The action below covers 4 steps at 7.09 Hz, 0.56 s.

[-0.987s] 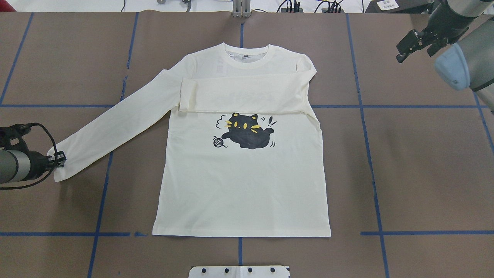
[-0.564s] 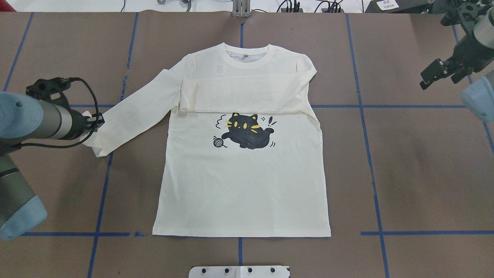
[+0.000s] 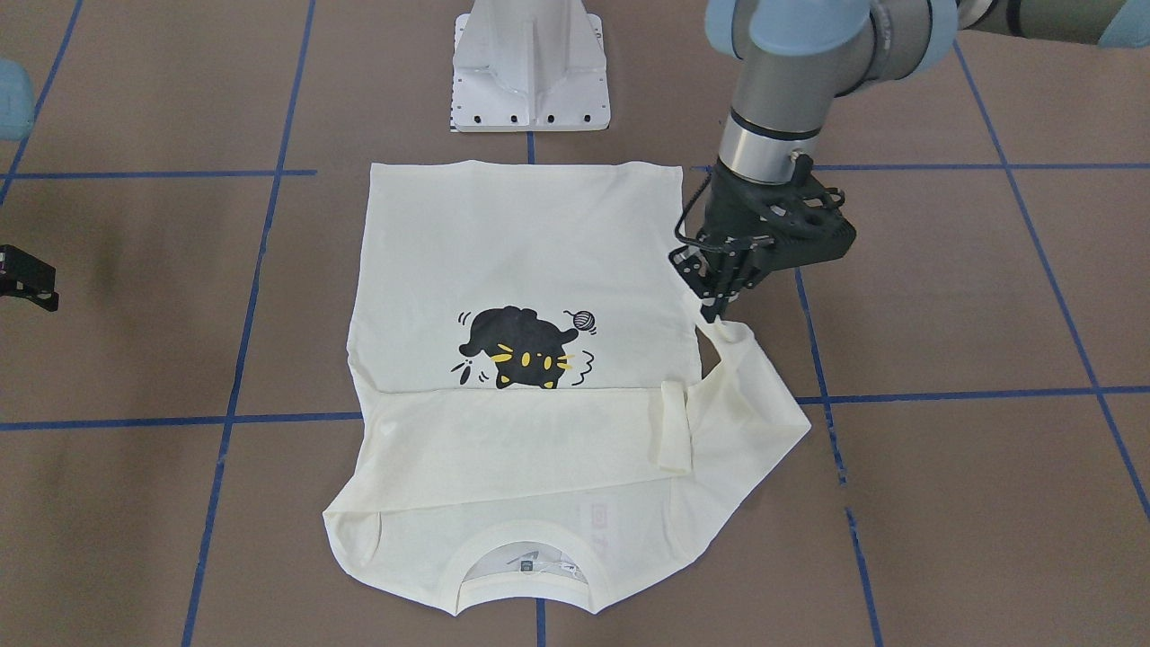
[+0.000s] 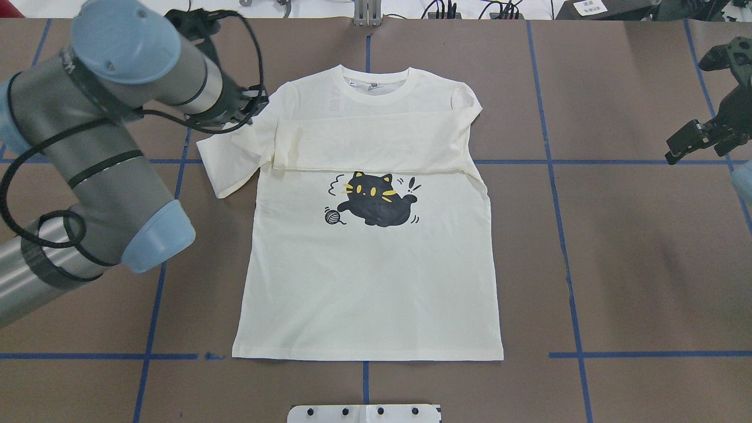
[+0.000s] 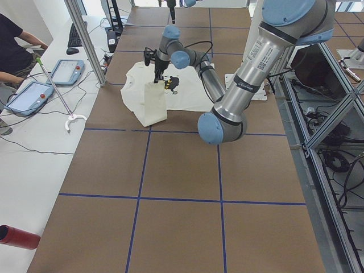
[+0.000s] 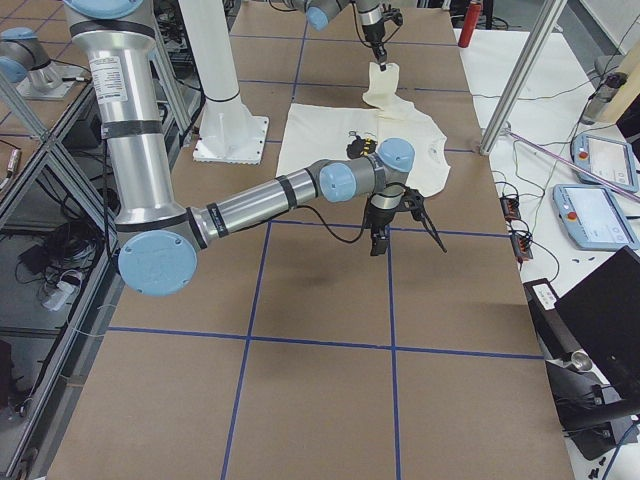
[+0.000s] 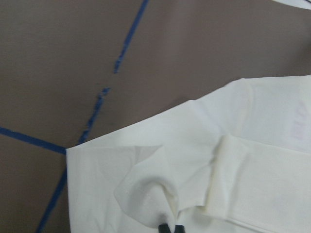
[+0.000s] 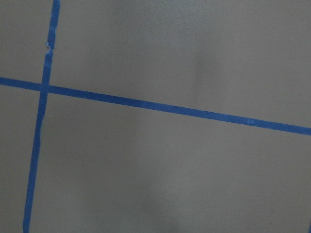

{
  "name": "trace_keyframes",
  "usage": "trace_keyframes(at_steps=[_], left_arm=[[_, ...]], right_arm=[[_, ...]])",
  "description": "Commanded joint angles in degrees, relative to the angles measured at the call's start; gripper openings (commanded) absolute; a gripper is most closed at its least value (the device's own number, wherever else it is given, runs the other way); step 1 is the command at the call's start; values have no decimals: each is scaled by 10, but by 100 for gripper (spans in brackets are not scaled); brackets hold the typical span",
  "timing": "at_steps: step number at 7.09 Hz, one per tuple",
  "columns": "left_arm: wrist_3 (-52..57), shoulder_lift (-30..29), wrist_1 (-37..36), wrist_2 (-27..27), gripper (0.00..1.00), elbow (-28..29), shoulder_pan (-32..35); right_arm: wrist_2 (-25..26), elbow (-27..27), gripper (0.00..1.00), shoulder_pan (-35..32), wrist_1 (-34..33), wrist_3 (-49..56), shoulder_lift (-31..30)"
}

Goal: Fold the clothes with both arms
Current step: 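Fold the held sleeve across the chest toward the right gripper side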

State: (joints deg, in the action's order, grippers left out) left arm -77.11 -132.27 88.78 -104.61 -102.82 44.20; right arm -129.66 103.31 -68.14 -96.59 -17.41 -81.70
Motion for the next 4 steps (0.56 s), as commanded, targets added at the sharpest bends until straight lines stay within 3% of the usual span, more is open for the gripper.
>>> trace_keyframes(at_steps=[1, 2, 4], left_arm=[[-30, -193, -18, -29, 0, 141, -2], [-57, -247, 10, -30, 0, 225, -8], [-104, -251, 104, -25, 0, 309, -31]], right_arm=[[-1, 1, 100, 0, 0, -3, 0], [-1, 1, 100, 0, 0, -3, 1], [-1, 0, 100, 0, 0, -3, 4]])
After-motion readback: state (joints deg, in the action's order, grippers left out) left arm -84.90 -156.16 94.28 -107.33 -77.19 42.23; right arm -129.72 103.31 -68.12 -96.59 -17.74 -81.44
